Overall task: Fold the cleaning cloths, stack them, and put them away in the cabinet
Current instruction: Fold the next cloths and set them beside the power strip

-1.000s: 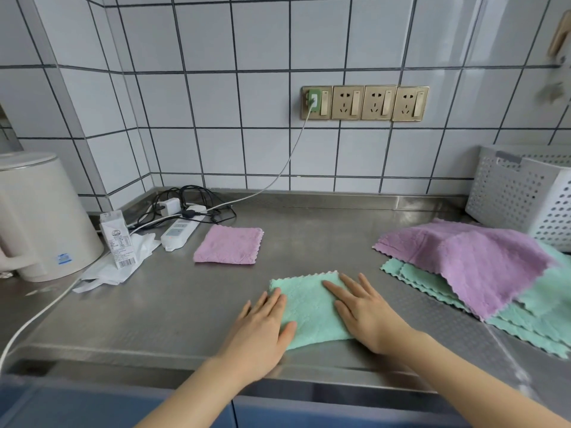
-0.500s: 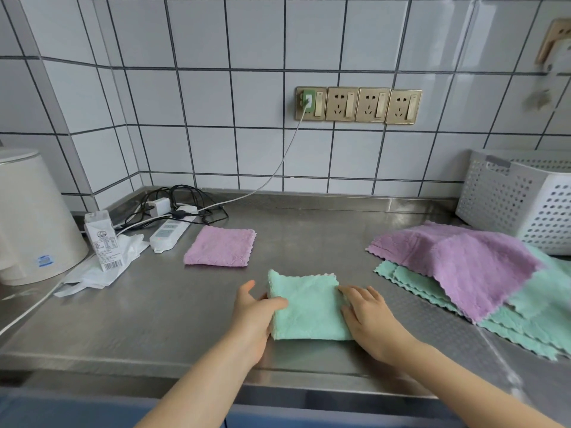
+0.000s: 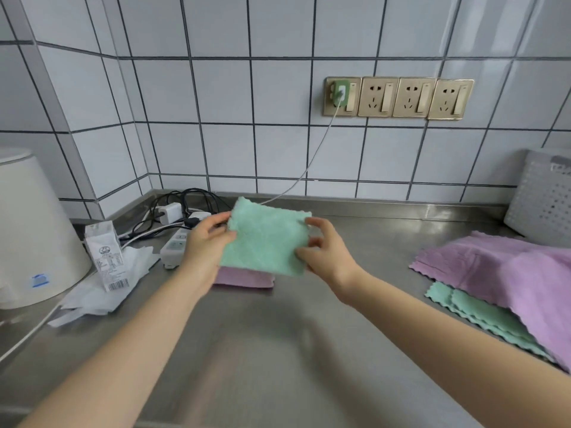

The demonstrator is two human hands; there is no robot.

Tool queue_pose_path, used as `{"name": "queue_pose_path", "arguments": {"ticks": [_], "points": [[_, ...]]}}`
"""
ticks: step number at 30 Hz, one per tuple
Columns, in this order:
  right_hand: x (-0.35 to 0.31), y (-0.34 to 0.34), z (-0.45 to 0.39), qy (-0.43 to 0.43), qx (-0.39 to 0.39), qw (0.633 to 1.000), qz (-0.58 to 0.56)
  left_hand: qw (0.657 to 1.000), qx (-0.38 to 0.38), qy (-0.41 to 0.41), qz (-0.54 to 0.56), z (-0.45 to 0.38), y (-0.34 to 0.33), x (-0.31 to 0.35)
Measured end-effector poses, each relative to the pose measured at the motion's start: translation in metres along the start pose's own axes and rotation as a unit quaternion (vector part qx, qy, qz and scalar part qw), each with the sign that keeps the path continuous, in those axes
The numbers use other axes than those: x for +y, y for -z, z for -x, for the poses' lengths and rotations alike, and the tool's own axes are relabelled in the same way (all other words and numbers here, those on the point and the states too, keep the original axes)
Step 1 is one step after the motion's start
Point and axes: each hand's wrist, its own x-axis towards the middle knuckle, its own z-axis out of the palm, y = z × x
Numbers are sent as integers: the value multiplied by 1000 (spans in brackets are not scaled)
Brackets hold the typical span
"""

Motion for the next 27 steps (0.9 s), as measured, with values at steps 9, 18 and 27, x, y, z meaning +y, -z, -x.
{"name": "queue_pose_path", "arguments": {"ticks": [9,18,27], "points": [[35,-71,-58,-74,-51,983,163,982,25,70,-175,-44,50,-56],[44,-71,-60,6,-45,989,137,972,40,-62,-225,-51,50,-63],[43,-70,-63,-10,-35,982,188,934,45,-105,-339,-60,55,-73]]}}
